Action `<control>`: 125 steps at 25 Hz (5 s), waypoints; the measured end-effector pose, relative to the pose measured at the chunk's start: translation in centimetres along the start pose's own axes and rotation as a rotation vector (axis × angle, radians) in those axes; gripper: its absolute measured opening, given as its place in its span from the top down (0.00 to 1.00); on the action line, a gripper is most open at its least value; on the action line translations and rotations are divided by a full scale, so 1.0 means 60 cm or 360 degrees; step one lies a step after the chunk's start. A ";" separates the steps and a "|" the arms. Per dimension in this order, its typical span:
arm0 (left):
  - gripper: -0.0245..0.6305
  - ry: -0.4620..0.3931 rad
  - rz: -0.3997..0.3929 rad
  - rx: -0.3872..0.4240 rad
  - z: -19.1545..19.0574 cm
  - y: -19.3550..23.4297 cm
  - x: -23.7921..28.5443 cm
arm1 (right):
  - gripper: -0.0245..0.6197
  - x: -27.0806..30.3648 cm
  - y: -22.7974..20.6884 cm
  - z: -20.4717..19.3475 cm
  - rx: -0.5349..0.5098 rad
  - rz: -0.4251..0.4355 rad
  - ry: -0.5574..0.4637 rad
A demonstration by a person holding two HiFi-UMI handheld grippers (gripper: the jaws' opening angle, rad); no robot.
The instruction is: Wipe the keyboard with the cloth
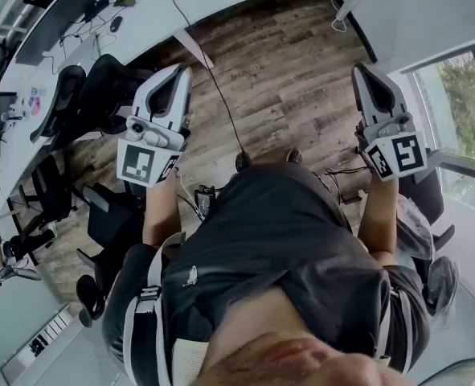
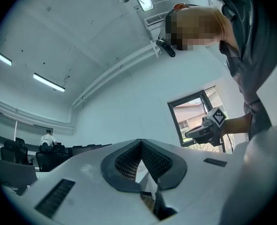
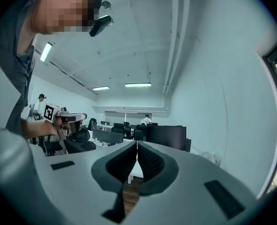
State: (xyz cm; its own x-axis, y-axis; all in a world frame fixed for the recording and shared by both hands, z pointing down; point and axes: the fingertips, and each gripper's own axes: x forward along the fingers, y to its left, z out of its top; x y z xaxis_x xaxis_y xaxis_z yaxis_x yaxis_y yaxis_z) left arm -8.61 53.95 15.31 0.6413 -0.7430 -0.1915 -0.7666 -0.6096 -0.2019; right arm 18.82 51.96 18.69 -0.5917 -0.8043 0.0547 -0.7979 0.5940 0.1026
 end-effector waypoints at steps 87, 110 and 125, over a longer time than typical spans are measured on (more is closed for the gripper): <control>0.96 0.0028 -0.0115 -0.0181 -0.289 0.390 0.588 | 0.95 0.696 -0.340 -0.065 0.0170 0.0254 0.0128; 0.96 0.0217 -0.0031 -0.0293 -0.407 0.525 0.780 | 0.95 0.937 -0.499 -0.127 0.0262 0.0372 0.0229; 0.96 0.0381 0.0181 -0.0327 -0.487 0.538 0.883 | 0.95 1.102 -0.667 -0.248 0.0280 0.0453 0.0343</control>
State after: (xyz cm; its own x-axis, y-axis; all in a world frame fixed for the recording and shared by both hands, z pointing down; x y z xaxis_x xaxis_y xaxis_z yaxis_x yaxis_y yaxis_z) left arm -0.37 -13.17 26.68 0.5438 -0.8385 0.0343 -0.8392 -0.5438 0.0101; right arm 13.33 -25.21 32.96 -0.7694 -0.5809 0.2658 -0.6239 0.7726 -0.1174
